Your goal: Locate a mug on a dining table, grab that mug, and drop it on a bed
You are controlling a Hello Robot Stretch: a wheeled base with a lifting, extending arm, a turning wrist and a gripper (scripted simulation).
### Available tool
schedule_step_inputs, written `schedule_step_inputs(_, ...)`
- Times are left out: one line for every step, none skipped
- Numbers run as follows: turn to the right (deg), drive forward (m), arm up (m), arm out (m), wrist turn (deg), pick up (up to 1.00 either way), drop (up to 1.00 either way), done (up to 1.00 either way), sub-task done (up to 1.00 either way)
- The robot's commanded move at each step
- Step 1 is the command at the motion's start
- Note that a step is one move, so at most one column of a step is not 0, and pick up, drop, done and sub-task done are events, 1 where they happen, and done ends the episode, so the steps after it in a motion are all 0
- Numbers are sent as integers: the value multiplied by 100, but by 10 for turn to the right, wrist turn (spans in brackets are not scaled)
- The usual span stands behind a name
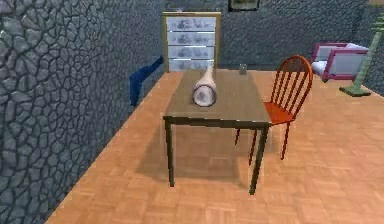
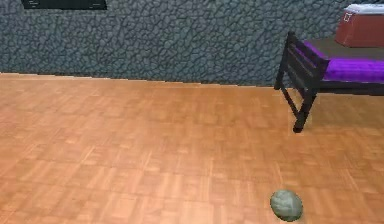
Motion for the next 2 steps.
schedule_step_inputs(0, 40, 0, 0, 0, 0, 0, 0, 0)
schedule_step_inputs(450, 0, 0, 0, 0, 0, 0, 0, 0)
